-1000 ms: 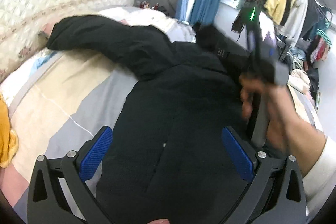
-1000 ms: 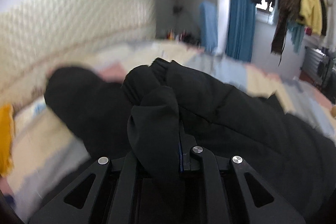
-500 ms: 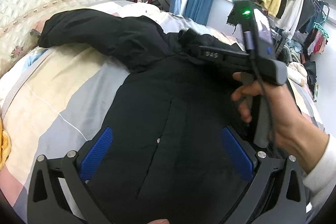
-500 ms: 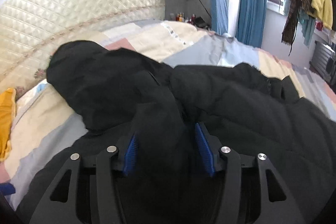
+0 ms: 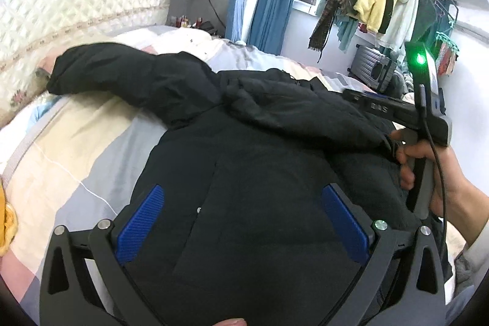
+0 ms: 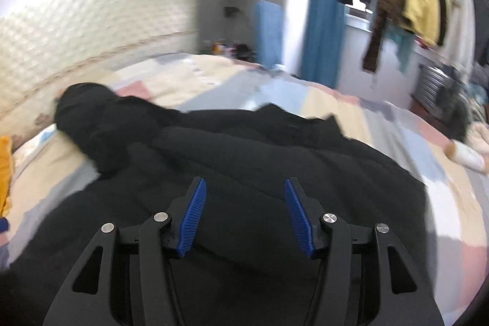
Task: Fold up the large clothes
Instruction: 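Withdraw the right tool from the folded sleeve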
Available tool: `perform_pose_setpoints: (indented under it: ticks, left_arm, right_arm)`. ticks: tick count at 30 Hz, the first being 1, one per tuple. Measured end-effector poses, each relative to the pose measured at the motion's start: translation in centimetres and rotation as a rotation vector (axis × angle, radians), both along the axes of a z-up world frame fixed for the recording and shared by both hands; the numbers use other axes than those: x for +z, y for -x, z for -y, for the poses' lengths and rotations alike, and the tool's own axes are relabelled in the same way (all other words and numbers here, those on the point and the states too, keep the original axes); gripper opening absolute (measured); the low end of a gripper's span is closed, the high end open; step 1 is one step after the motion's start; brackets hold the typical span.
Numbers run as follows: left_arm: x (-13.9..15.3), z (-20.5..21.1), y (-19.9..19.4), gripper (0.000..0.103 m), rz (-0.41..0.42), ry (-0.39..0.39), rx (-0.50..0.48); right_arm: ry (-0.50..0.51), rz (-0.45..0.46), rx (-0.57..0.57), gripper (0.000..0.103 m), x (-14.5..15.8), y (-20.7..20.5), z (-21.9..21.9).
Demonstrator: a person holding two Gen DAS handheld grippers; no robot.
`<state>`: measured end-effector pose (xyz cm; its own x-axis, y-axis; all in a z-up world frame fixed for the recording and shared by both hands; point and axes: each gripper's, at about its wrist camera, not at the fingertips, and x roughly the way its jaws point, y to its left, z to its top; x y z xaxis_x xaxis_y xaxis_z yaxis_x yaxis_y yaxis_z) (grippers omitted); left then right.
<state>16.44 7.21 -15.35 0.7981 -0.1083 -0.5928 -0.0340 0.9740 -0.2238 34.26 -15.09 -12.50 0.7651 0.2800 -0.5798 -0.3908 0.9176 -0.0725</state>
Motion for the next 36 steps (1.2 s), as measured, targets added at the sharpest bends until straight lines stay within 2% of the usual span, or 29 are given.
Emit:
perform_pose_setpoints:
  ticks: [5, 7, 9, 10, 14, 18, 20, 26, 36]
  left_arm:
    - [-0.2, 1.7, 0.0, 0.103, -0.008, -0.046, -0.013]
    - [-0.6, 2.2, -0.4, 0.103, -0.02, -0.05, -0.017]
    - [-1.2, 2.7, -0.9, 0.103, -0.035, -0.048, -0.025]
    - [-1.4, 2.8, -1.0, 0.103, -0.038, -0.047, -0.029]
    - [-2.0, 4.2, -1.8, 0.103, -0.042, -0.068, -0.044]
    - [-2.5, 4.7, -2.2, 0.103, -0.054, -0.068, -0.042]
    - [-2.7, 4.8, -2.3, 0.103, -0.054, -0.081, -0.037]
    - [-3.3, 5.3, -2.7, 0.103, -0.072, -0.091, -0.029]
    - [-3.5, 5.6, -3.0, 0.103, -0.064, -0.104, -0.017]
  right_arm:
    - [-0.035, -0.001, -0.083, 0.053, -0.6, 0.1, 5.4]
    - [-0.023, -0.007, -0.113, 0.057, -1.3, 0.2, 7.3]
    - [-0.018, -0.018, -0.143, 0.072, -2.0, 0.3, 9.3]
    - [-0.023, -0.022, -0.159, 0.074, -2.4, 0.4, 10.5]
    - [-0.063, -0.058, -0.24, 0.074, -4.5, 0.6, 15.9]
    - [-0.087, -0.122, -0.301, 0.075, -6.2, 0.0, 19.4]
    - [-0.087, -0.16, -0.315, 0.075, -7.1, -0.7, 20.3]
    - [-0.074, -0.196, -0.295, 0.075, -9.1, -2.3, 20.5]
    - [-0.202, -0.089, -0.373, 0.075, -7.1, -2.8, 22.8]
